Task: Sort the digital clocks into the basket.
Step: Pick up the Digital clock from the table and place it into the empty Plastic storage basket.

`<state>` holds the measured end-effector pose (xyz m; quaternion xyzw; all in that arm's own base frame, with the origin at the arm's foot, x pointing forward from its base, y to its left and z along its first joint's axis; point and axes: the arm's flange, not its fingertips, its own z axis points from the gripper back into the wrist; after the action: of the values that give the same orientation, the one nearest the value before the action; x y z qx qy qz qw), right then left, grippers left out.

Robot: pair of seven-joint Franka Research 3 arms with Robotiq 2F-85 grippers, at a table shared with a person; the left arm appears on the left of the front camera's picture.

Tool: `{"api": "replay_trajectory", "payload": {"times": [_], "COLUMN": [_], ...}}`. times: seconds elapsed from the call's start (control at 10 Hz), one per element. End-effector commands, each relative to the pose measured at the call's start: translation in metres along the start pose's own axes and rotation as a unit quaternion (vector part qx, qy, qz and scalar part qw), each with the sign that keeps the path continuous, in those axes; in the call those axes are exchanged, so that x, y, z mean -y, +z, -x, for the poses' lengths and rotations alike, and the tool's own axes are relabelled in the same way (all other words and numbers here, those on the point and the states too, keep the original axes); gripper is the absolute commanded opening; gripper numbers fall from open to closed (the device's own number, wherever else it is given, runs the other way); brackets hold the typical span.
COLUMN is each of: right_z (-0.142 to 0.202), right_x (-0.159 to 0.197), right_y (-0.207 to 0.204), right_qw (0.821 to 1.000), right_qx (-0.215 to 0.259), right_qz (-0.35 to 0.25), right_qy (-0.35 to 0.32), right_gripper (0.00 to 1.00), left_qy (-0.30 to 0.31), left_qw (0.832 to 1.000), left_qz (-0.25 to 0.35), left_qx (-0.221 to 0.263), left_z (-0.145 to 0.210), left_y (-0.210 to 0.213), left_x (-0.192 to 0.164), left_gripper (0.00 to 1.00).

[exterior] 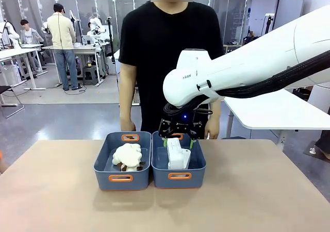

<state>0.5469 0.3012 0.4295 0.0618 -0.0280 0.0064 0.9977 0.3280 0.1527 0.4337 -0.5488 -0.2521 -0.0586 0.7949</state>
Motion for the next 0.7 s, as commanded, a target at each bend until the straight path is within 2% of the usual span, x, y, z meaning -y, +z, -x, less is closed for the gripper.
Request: {"api": "replay_trajectory", "payload": {"times": [0.0,0.6], "right_z": [0.0003,0.0003], "right_x": [-0.0017,-0.0017], "right_y": [-0.0007,-0.0007], "right_qw": [1.0,1.0], "right_qx": [0.0,0.0], "right_qz": [-0.001,-0.001], "right_qy": [0.002,0.002], "right_gripper": [1.0,1.0], "left_qy": [0.005,0.005], "left_qw": [1.0,1.0], "left_qz": [-0.002,-0.002], "left_qx": [-0.004,-0.004], "left_z": [0.0014,0.0014], "left_y": [0.0014,0.0014], "left_x": [0.0043,0.0043], "left_gripper": [1.0,1.0]}}
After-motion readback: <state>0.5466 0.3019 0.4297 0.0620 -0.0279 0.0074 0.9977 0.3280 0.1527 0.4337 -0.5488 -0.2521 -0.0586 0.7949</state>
